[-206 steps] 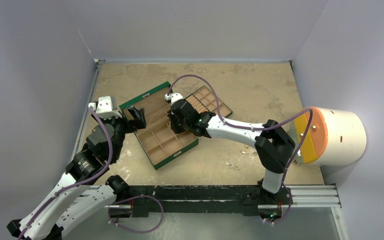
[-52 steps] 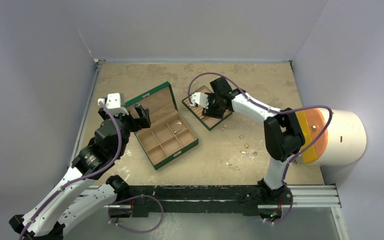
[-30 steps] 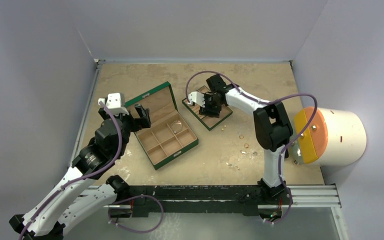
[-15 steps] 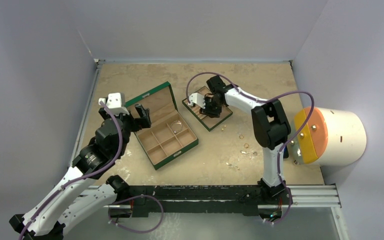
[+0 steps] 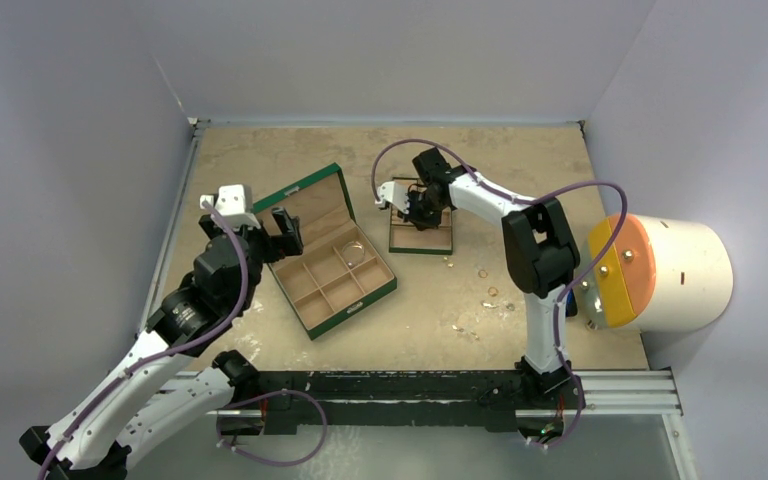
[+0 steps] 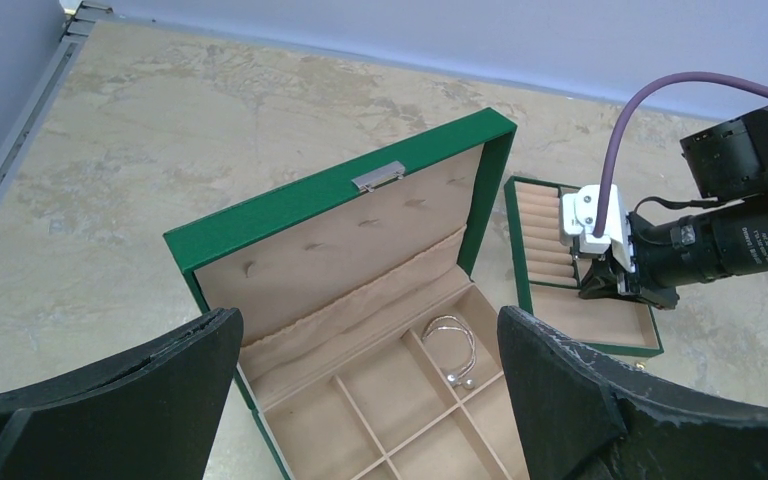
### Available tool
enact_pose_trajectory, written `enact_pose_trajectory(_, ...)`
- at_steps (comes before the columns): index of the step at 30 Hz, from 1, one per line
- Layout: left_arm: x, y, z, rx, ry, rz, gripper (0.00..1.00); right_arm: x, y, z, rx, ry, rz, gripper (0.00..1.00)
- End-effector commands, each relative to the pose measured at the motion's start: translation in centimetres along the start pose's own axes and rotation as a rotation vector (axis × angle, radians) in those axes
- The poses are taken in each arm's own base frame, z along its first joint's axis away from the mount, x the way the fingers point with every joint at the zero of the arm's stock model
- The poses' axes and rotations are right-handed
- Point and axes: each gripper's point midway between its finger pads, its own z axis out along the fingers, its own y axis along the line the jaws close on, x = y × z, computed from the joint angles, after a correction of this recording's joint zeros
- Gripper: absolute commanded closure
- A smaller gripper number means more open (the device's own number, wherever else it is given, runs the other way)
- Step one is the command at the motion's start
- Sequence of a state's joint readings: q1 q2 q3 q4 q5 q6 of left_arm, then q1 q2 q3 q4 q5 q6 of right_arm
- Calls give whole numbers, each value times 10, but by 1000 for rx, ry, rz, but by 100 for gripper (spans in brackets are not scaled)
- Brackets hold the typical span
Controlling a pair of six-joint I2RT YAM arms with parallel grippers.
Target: Organize the mixed jewelry
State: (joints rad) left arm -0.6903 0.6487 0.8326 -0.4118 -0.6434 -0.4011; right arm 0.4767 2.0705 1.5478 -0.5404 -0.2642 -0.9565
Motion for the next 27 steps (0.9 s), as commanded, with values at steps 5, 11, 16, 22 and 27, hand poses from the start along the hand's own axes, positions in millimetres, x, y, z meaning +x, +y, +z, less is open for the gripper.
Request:
enact_pose_trajectory(5, -17, 5, -1, -32, -52, -18, 1, -14, -12, -8, 84, -56, 170, 100)
enact_pose_trajectory(11, -17, 10, 0, -60, -57, -12, 1, -23, -27, -12, 163, -86, 302, 100)
enact_pose_trajectory(16, -16, 12, 1, -74, -56, -6, 1, -31, -49, -17, 240, -85, 455, 100)
enact_pose_trajectory(22, -18, 12, -2, -64, -64, -13, 1, -30, -60, -15, 339, -76, 637, 100)
enact_pose_trajectory(27, -20, 11, -4, -49, -68, -20, 1, -30, -44, -5, 345, -100, 833, 100)
